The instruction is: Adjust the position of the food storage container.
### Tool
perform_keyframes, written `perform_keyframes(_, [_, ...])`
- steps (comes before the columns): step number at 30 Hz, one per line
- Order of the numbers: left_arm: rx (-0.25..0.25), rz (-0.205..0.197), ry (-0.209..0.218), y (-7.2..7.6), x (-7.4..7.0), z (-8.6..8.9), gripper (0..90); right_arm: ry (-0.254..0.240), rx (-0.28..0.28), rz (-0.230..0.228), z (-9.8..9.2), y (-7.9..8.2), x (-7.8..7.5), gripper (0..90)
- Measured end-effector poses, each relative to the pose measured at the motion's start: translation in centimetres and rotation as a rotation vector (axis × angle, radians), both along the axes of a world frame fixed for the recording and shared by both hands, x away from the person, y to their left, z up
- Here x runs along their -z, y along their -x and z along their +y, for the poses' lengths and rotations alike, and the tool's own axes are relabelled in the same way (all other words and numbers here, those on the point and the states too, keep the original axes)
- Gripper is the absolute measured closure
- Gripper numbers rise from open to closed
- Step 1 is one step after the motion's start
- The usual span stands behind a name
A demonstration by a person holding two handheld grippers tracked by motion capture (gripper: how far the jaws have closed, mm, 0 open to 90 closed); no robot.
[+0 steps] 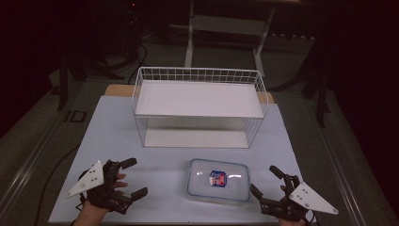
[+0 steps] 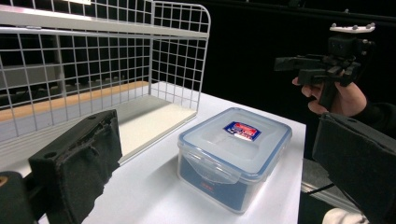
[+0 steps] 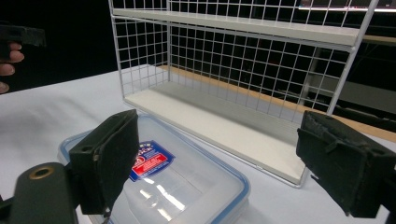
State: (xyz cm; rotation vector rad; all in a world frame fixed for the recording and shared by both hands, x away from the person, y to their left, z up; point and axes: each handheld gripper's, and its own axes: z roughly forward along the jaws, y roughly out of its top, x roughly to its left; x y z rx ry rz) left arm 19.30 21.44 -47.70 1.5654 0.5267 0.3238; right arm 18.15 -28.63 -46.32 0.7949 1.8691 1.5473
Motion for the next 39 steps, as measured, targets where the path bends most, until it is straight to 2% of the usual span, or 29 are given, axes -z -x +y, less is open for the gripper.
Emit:
perform_keyframes(3, [0.002,-0.006,0.0,0.1,-0.1,-0.1,0.9,0.024,0.032,-0.006,0.3,0.2,-0.4,12.1])
perform_keyframes(7, [0.005,-0.008,0.001,0.1,-0.2,-0.2,0.9,0.027,0.035,0.001,0.7,0.3,-1.2,12.0])
perform_keyframes(8, [0.007,-0.01,0.004,0.1,-0.2,-0.3,0.9,0.003,0.011,0.037,0.7,0.1,-1.7,12.1])
perform_keyframes(9, [0.007,-0.01,0.004,0.1,-0.2,-0.3,0.9,0.003,0.011,0.037,0.7,0.1,-1.7,12.1])
perform_keyframes(11, [0.013,-0.012,-0.007,0.1,-0.2,-0.5,0.9,-0.018,0.004,0.071,1.1,0.2,-2.4,13.4])
perform_keyframes(12, [0.016,-0.01,-0.009,0.1,-0.2,-0.5,0.9,-0.015,0.004,0.075,1.3,0.2,-2.5,14.2])
perform_keyframes(15, [0.02,-0.01,-0.014,0.1,-0.1,-0.6,0.9,-0.007,-0.042,0.11,2.0,0.4,-2.7,15.5])
perform_keyframes(17, [0.026,-0.008,-0.013,0.1,-0.1,-0.7,0.9,0.0,-0.079,0.151,2.4,0.6,-2.4,23.0])
perform_keyframes(18, [0.026,-0.008,-0.013,0.1,-0.1,-0.7,0.9,0.028,-0.093,0.179,2.6,0.6,-2.1,24.9])
perform_keyframes(19, [0.026,-0.008,-0.013,0.1,-0.1,-0.7,0.9,0.028,-0.093,0.179,2.6,0.6,-2.1,24.9])
perform_keyframes(20, [0.027,-0.007,-0.011,0.1,-0.1,-0.7,0.9,0.049,-0.13,0.224,3.1,0.7,-1.4,38.5])
perform_keyframes(21, [0.027,-0.007,-0.011,0.1,-0.1,-0.7,0.9,0.05,-0.141,0.237,3.3,0.8,-1.1,42.0])
perform_keyframes(26, [0.026,-0.002,-0.012,-0.1,0.0,-0.8,0.9,0.122,-0.239,0.304,4.7,1.3,0.4,62.8])
perform_keyframes(30, [0.026,-0.001,-0.012,-0.1,0.0,-0.8,0.9,0.15,-0.267,0.364,5.1,1.3,1.5,80.6])
perform_keyframes(31, [0.026,-0.001,-0.012,-0.1,0.0,-0.8,0.9,0.15,-0.267,0.364,5.1,1.3,1.5,80.6])
perform_keyframes(32, [0.026,-0.001,-0.015,-0.1,0.0,-0.8,0.9,0.174,-0.283,0.407,5.2,1.1,2.0,89.8])
perform_keyframes(33, [0.026,-0.001,-0.015,-0.1,0.0,-0.8,0.9,0.174,-0.283,0.407,5.2,1.1,2.0,89.8])
perform_keyframes(34, [0.025,0.001,-0.016,-0.2,0.1,-0.9,0.9,0.2,-0.289,0.428,5.4,1.0,2.2,89.9])
perform_keyframes(35, [0.025,0.001,-0.016,-0.2,0.1,-0.9,0.9,0.2,-0.289,0.428,5.4,1.0,2.2,89.9])
perform_keyframes(39, [0.027,-0.002,-0.02,-0.1,0.1,-0.9,1.0,0.253,-0.306,0.449,6.0,1.0,2.7,90.0])
